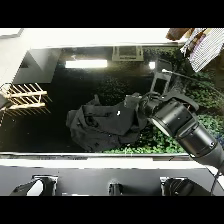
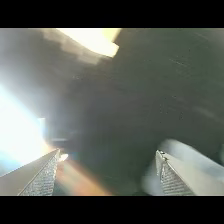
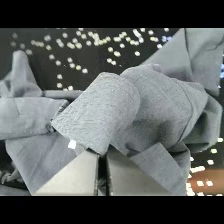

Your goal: Fold the clothes and pants, and hang the long-sleeved shirts on hangers.

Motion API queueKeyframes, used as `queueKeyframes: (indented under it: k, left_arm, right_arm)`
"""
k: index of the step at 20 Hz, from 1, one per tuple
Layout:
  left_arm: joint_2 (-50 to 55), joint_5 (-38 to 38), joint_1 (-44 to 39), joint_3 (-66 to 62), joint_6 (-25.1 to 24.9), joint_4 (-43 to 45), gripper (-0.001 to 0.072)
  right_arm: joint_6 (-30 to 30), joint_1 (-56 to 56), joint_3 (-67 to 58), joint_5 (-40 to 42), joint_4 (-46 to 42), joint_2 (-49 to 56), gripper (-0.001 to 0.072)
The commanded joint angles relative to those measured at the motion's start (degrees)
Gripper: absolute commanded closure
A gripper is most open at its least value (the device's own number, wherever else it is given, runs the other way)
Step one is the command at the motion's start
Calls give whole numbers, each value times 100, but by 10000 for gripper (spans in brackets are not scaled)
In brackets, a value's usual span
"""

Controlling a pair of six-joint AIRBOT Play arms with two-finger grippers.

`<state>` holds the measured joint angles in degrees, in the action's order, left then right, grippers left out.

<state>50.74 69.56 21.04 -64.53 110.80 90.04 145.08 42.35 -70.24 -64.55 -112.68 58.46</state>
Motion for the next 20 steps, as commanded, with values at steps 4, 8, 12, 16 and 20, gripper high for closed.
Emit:
queueKeyframes:
  k: [4, 8, 12, 16, 20]
  left_arm:
    - [289, -625, 2192, -15, -1488, 33, -1]
    - [1386, -697, 3285, -474, -2507, -400, 6]
    - [2426, -662, 3810, -1069, -3475, -483, 5]
    - [3145, -758, 4000, -1139, -4642, -1217, 5]
    - [3611, -1167, 4000, -1139, -5139, -1552, 5]
  right_arm:
    - [-66, 4, -4, -162, 20, 7, 678]
    - [-66, 4, -4, -417, 20, 7, 678]
    - [-66, 4, -4, -656, 15, 7, 677]
    - [-63, 4, -4, -649, -33, 7, 677]
    - [-35, 4, -4, -649, -17, 7, 677]
